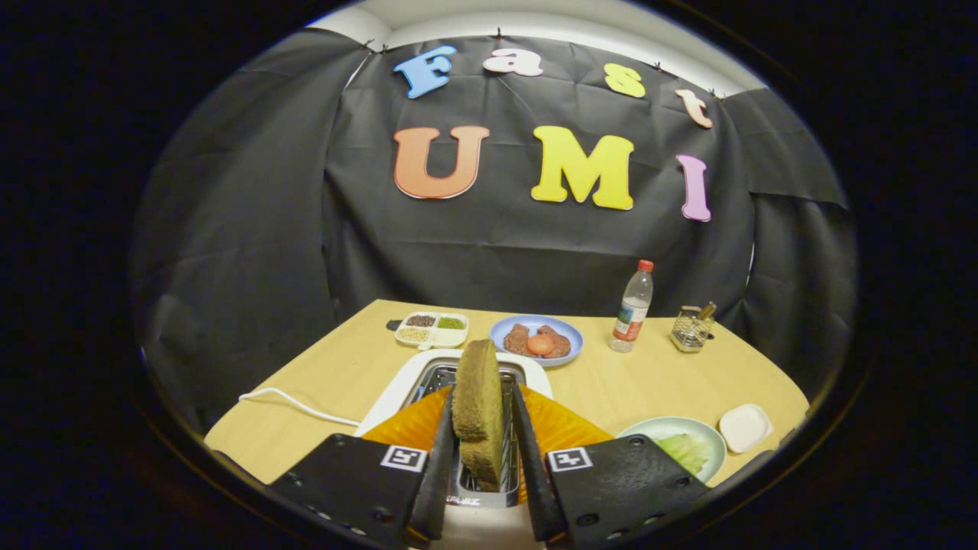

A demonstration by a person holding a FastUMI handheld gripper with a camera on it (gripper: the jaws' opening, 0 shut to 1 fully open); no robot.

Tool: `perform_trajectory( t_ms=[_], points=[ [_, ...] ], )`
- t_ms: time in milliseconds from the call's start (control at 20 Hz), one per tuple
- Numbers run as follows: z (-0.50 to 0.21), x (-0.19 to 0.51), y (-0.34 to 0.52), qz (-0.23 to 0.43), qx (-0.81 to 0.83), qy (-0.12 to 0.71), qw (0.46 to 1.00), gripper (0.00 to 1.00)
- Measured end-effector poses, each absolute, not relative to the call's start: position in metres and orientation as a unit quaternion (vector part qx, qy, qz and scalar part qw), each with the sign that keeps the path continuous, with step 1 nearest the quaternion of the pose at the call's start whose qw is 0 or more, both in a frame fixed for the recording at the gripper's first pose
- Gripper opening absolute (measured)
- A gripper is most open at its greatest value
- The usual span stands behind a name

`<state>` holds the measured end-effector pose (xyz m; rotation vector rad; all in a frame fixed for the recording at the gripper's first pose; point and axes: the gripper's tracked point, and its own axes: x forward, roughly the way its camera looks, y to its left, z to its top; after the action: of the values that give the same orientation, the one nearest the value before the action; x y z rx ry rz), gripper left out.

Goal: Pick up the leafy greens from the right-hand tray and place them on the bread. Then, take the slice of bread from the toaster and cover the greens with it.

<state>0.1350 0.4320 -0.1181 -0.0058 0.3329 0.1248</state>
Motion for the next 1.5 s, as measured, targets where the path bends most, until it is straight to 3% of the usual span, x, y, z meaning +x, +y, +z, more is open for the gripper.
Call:
perform_trajectory(
  t_ms=[100, 250, 1000, 1500],
  points=[
    [-0.12, 0.138, 0.426, 0.053, 0.0, 0.171, 0.984, 0.23],
    [-0.119, 0.138, 0.427, 0.061, 0.015, 0.177, 0.982, 0.12],
    [-0.022, 0.101, 0.392, 0.126, 0.081, 0.114, 0.982, 0.11],
    [-0.031, 0.097, 0.28, 0.066, 0.101, 0.096, 0.988, 0.11]
  ],
)
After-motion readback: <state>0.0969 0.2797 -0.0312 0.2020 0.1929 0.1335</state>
